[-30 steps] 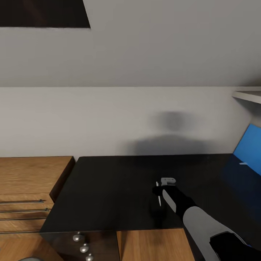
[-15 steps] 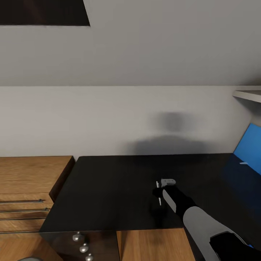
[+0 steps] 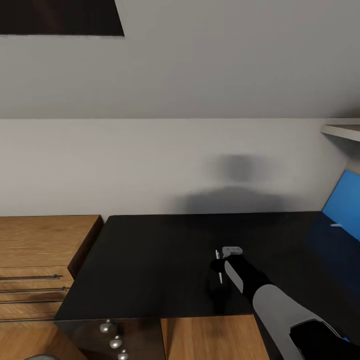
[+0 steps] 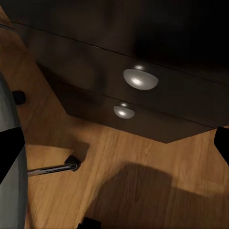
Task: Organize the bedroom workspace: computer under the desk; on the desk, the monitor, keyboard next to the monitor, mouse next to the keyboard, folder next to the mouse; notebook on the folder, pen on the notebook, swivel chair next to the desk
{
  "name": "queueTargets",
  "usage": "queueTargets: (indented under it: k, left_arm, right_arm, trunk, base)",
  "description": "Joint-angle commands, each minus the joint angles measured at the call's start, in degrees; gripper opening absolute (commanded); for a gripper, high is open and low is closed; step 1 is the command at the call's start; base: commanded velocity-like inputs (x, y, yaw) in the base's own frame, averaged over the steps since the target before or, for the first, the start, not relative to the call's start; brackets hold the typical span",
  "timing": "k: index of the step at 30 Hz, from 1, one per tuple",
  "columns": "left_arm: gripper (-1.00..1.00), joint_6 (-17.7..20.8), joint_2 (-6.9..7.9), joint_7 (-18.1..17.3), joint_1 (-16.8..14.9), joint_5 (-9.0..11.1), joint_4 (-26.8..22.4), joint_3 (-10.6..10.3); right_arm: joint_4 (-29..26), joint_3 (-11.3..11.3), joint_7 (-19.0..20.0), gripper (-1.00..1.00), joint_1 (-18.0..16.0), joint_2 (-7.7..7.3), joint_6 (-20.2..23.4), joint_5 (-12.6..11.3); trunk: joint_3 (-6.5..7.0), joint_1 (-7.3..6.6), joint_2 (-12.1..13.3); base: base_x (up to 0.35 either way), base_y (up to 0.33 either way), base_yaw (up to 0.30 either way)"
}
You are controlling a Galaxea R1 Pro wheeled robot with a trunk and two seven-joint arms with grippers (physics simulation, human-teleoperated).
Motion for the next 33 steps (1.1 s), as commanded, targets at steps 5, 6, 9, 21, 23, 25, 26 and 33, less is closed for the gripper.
queueTargets:
  k: [5,6,9,21,23,25,26,33]
  left_arm:
    - [1.0,-0.03,-0.06,-0.41,0.0,0.32,-0.06,0.2]
    - [1.0,-0.12,0.03,-0.41,0.0,0.24,-0.32,0.24]
    - [1.0,-0.12,-0.26,-0.37,0.0,0.19,-0.32,0.27]
    - [1.0,-0.12,-0.08,-0.4,0.0,0.23,-0.32,0.29]
    - [1.0,-0.12,-0.07,-0.4,0.0,0.23,-0.32,0.29]
    - [1.0,-0.1,-0.07,-0.41,0.0,0.24,-0.32,0.29]
    - [1.0,-0.09,-0.07,-0.38,0.0,0.24,-0.32,0.29]
    - [1.0,-0.04,0.0,-0.33,0.0,0.24,-0.32,0.29]
  right_arm:
    - [-0.21,0.41,-0.43,1.0,-0.04,-0.11,0.21,-0.65]
    - [-0.15,0.08,-0.5,1.0,-0.04,0.01,0.55,-0.98]
    - [-0.09,-0.07,-0.42,1.0,-0.12,0.24,1.33,-1.07]
    - [-0.08,-0.1,-0.34,1.0,-0.27,0.74,0.79,-1.02]
    - [-0.08,-0.11,-0.34,1.0,-0.28,0.74,0.8,-1.02]
    - [-0.08,-0.1,-0.33,1.0,-0.29,0.74,0.81,-1.06]
    - [-0.08,-0.08,-0.33,1.0,-0.28,0.76,0.82,-1.04]
    - [-0.08,-0.08,-0.35,1.0,-0.26,0.74,0.82,-1.04]
  trunk:
    - [-0.06,0.01,-0.05]
    - [-0.06,0.01,-0.05]
    - [-0.06,0.01,-0.05]
    - [-0.78,0.89,-1.65]
    - [-1.14,1.33,-2.45]
    - [-1.49,1.77,-3.26]
    - [-1.49,1.77,-3.26]
    - [-2.03,2.43,-4.46]
  base:
    - [0.0,0.0,0.0]
    - [0.0,0.0,0.0]
    - [0.0,0.0,0.0]
    - [0.0,0.0,0.0]
    - [0.0,0.0,0.0]
    - [0.0,0.0,0.0]
    - [0.0,0.0,0.0]
    - [0.0,0.0,0.0]
